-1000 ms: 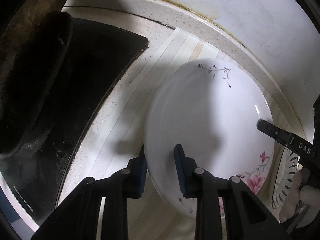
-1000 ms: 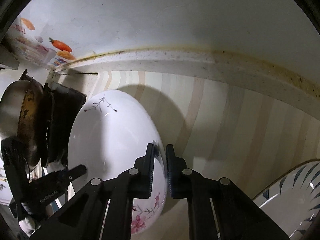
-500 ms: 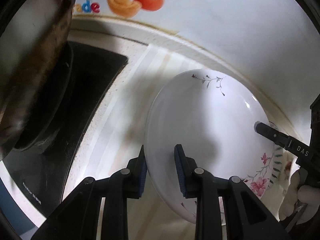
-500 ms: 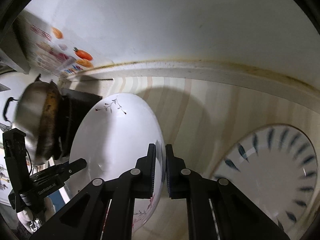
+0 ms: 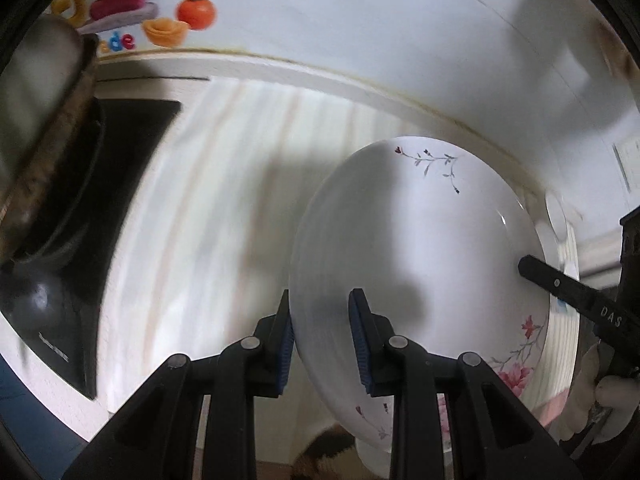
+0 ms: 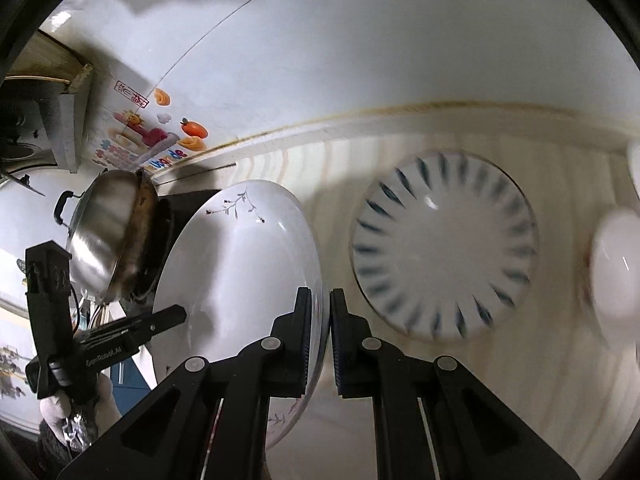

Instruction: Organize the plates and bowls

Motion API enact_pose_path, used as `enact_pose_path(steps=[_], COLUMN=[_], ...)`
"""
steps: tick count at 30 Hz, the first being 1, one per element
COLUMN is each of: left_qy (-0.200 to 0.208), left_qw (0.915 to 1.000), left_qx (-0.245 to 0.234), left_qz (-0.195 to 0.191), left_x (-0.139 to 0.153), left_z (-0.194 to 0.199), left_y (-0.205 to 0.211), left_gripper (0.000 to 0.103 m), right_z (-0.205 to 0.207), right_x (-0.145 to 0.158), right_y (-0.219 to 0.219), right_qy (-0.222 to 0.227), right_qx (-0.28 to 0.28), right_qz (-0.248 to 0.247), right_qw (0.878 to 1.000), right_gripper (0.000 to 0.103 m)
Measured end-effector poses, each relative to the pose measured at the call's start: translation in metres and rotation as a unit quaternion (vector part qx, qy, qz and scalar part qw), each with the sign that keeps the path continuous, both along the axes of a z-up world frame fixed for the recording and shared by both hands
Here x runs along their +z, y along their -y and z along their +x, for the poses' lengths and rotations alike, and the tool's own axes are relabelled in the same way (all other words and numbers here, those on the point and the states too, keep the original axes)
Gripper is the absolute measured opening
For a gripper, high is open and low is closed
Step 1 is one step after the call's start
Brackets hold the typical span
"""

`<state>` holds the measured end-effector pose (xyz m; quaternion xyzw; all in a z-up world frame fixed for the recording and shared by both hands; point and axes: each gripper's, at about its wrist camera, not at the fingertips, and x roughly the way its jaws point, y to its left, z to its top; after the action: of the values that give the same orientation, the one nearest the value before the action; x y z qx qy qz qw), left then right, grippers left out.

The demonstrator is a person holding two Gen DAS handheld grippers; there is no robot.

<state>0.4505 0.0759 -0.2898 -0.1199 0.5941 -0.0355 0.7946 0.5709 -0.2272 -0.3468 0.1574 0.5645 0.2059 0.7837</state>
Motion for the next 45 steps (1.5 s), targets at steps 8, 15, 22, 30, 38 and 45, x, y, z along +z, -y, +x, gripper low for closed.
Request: enact_pose_path(steps=[8, 15, 22, 30, 38, 45], left_qy=[-0.033, -0.072, -0.082, -0.089, -0.084, -0.086], left_qw=[0.9977, 0.9942, 0.9916, 0.9890, 0.9864, 0.9864], left_qx=[-0.059, -0.078, -0.091, -0.102, -0.116, -0.118], left_qz=[0.010, 0.020, 0.040, 0.059, 0.080, 0.075], left_x=[-0.026, -0.053, -0.068, -0.078, -0.084, -0.086], left_z=[-0.024, -0.040, -0.049, -0.052, -0.050, -0.050], left_y=[0.042, 0.060, 0.073, 0.088, 0.103, 0.105], left_gripper=[0.023, 0.023, 0.023, 0.023, 0.024, 0.025], right_z=[-0.068, -0.108, -0.125, -0.131, -0.137, -0.139], right_x=[-0.030, -0.064, -0.083, -0.101, -0.105, -0.100], right_y=[0.051, 0.076, 0.083, 0.084, 0.085, 0.081], right_qy=[-0.041, -0.082, -0.110, -0.138, -0.148, -0.151], right_qx=[-0.042, -0.063, -0.065, -0.060, -0.055, -0.051], right_qz=[0.000, 0.005, 0.009, 0.005, -0.007, -0.022], right_qw=[0.998, 0.995, 0.992, 0.989, 0.987, 0.987], right_gripper=[0.011, 0.011, 0.011, 0.011, 0.011, 0.011])
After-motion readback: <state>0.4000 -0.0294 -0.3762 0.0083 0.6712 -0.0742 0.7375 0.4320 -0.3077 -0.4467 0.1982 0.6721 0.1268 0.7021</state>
